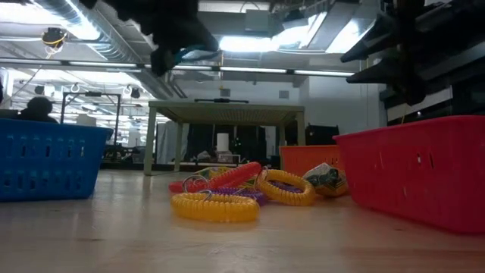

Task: Pick & Place Office Desk Supplies
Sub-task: Put the blue rubberband into the blue bin

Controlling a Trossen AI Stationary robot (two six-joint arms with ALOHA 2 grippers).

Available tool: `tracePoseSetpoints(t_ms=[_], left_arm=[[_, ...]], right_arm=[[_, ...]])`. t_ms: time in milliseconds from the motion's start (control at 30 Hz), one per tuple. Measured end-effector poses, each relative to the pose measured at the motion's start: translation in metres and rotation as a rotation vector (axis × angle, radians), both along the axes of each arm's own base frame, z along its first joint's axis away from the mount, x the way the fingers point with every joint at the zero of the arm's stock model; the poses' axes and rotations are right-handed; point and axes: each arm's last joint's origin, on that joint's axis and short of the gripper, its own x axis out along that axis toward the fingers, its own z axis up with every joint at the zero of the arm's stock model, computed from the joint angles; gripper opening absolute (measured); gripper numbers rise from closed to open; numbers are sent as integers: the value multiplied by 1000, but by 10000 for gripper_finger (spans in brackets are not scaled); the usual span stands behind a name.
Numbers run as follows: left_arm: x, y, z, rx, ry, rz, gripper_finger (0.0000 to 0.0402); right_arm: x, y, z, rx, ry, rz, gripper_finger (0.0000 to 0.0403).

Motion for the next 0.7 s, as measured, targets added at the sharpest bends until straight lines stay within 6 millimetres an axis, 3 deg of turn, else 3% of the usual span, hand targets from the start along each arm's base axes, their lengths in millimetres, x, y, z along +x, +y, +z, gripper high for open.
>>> tracePoseSetpoints(t_ms=[300, 700], left_arm=[[-25, -12, -20, -63, 29, -1, 2], [-47, -64, -28, -189, 124, -189, 3]], right_arm=[[0, 0, 0, -2, -1, -8, 178], [0, 0, -1, 21, -3, -20, 178]])
